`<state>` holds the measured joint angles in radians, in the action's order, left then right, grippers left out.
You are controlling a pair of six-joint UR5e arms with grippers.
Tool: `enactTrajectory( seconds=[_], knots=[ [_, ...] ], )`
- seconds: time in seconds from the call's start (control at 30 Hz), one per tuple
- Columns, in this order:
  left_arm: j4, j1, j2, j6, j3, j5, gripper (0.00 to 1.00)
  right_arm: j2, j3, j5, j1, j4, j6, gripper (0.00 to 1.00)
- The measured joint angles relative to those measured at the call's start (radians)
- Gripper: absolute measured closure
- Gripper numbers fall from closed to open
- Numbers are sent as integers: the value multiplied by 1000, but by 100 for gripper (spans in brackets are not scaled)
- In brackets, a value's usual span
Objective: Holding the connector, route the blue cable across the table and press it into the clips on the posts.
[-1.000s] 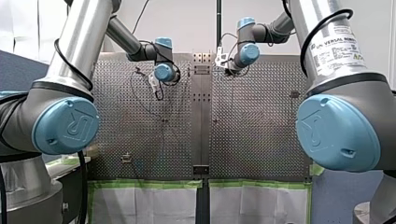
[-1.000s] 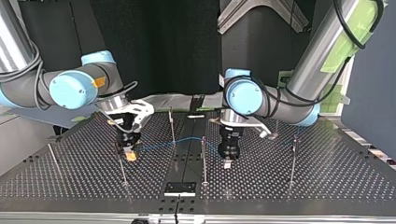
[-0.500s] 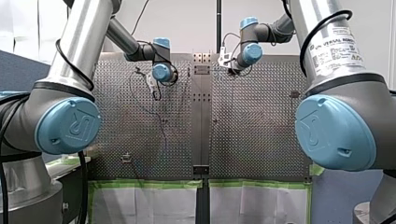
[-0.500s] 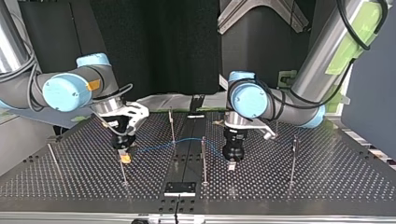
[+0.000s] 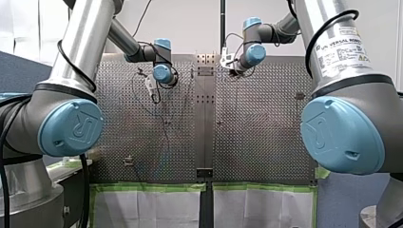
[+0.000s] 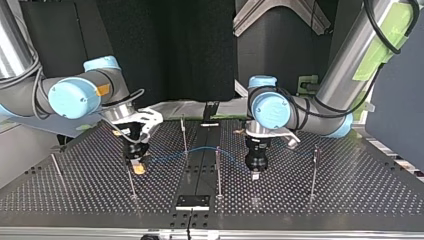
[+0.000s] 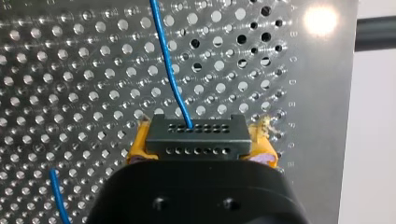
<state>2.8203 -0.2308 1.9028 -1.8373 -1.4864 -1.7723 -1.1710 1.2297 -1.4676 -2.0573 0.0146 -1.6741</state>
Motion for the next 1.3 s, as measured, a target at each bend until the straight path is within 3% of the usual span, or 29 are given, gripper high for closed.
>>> enactTrajectory(
  seconds=[0.53,0.7,0.73,0.77,0.83,0.87,0.93,1.03,1.2,1.3],
  knots=[
    [-10,4,0,3,0,0,100,3,-14,10,-12,1,2,100],
    [-2,6,-16,1,0,24,100,4,-37,11,-10,-1,-1,100],
    [2,6,-18,0,0,29,87,4,-41,11,-10,-1,-2,100],
    [7,6,-21,-2,0,35,87,5,-43,11,-10,-2,-2,100],
    [15,6,-23,-3,-1,42,59,5,-46,12,-11,-2,-3,100],
    [21,5,-24,-3,-2,46,59,5,-46,12,-11,-2,-3,100],
    [34,4,-24,-2,-3,50,29,5,-47,12,-12,-2,-3,100],
    [58,0,-24,2,-5,53,20,5,-47,12,-12,-3,-3,100],
    [99,-5,-28,10,-9,71,20,6,-48,12,-14,-4,-3,100],
    [108,-5,-37,7,-10,93,14,6,-48,12,-15,-4,-3,100]
  ],
)
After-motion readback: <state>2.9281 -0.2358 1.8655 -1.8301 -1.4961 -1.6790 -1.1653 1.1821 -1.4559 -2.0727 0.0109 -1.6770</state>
